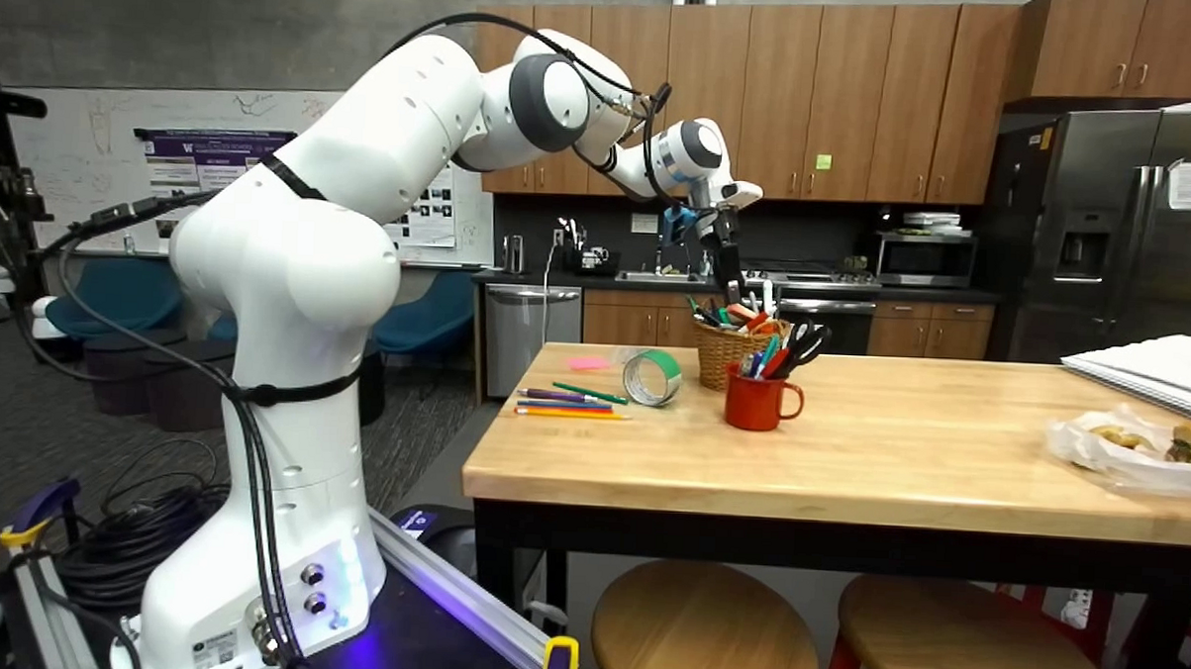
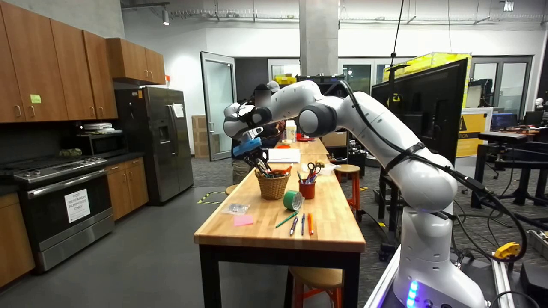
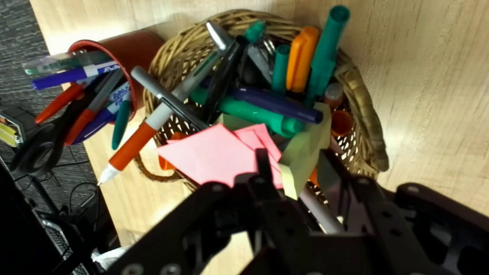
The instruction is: Shift the sticky notes to the table
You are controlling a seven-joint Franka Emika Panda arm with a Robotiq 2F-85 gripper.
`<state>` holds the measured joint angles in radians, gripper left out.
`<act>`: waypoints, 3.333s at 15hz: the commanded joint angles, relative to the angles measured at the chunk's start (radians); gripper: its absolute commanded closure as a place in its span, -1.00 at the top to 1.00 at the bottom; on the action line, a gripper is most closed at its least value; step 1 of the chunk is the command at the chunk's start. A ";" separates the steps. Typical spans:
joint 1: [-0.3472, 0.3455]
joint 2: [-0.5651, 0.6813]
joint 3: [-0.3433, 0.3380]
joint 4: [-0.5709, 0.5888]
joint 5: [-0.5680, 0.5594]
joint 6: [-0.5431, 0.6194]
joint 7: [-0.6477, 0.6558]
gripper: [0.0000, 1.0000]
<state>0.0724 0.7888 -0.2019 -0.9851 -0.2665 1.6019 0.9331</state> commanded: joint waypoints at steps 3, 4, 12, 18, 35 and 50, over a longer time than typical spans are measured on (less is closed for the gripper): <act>0.006 0.006 0.001 0.011 -0.006 -0.011 -0.019 -0.83; 0.007 0.007 0.001 0.012 -0.006 -0.011 -0.019 -0.96; 0.012 -0.009 0.003 0.006 -0.003 -0.001 -0.027 -0.95; 0.014 -0.048 0.003 -0.005 -0.003 0.040 -0.037 -0.95; 0.040 -0.410 0.066 -0.416 0.032 0.266 -0.158 -0.95; -0.071 -0.612 0.152 -0.866 0.176 0.438 -0.814 -0.95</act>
<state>0.0212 0.2579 -0.0699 -1.7454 -0.1113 2.0130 0.2193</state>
